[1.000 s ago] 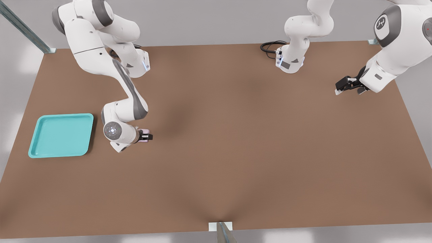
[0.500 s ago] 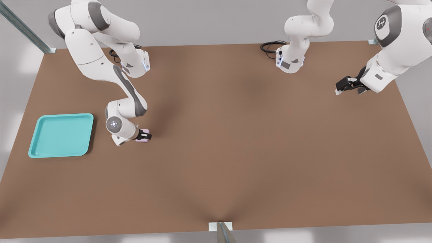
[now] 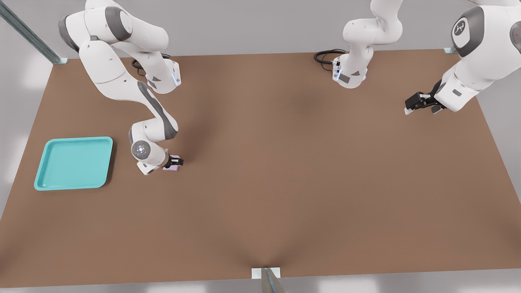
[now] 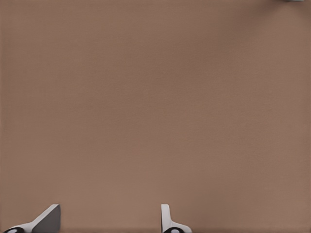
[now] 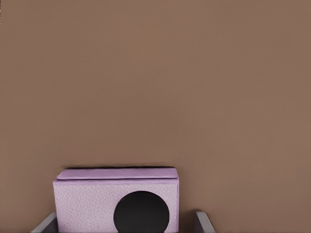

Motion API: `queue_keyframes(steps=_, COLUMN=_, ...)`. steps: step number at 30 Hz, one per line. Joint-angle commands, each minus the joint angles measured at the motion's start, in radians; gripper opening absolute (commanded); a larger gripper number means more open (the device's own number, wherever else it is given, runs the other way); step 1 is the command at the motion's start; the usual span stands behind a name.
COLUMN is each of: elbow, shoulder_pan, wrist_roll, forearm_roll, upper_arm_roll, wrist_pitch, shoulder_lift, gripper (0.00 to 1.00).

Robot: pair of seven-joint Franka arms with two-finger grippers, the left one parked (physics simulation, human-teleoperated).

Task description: Keep left arm still and place phone on the tray with right arm

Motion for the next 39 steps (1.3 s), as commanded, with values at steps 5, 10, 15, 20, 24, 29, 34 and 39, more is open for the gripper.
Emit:
queue_keyframes(steps=5, elbow=0.008, shoulder_pan=-0.004, wrist_roll=-0.094, forearm_roll=-0.003, upper_arm_roll=0.000, wrist_pitch=0.010, shoulder_lift=-0.010, gripper=0.80)
queue_keyframes(steps=10, elbow=0.014, shoulder_pan=-0.005, wrist_roll=-0.095, forearm_roll=-0.003, upper_arm_roll=0.000, wrist_pitch=-0.001, shoulder_lift=-0.047, gripper=0.73)
queue_keyframes(steps=15, elbow=0.085, shoulder_pan=-0.137, wrist_roll=-0.279, forearm_roll=-0.003, upper_arm_roll=0.000, wrist_pitch=-0.065, shoulder_lift=-0.099, gripper=0.74)
queue_keyframes(steps=20, elbow=0.124, shoulder_pan=-0.343, wrist_roll=-0.545, forearm_roll=-0.003, upper_arm_roll=-0.001, wrist_pitch=-0.098, shoulder_lift=-0.093, gripper=0.74)
queue_keyframes(steps=24, elbow=0.161, shoulder_pan=-0.528, wrist_roll=-0.789, forearm_roll=-0.003, upper_arm_roll=-0.006, wrist_pitch=-0.098, shoulder_lift=-0.075, gripper=0.74)
queue_keyframes(steps=29, elbow=0.236, shoulder_pan=-0.662, wrist_roll=-0.971, forearm_roll=-0.003, upper_arm_roll=-0.014, wrist_pitch=-0.099, shoulder_lift=0.016, gripper=1.00)
queue_keyframes(steps=34, elbow=0.489, shoulder_pan=-0.646, wrist_roll=-0.953, forearm_roll=0.002, upper_arm_roll=0.086, wrist_pitch=-0.340, shoulder_lift=0.002, gripper=1.00)
queue_keyframes(steps=39, elbow=0.764, shoulder_pan=-0.620, wrist_roll=-0.421, forearm_roll=-0.217, upper_arm_roll=0.650, wrist_pitch=-0.660, shoulder_lift=-0.071, gripper=1.00)
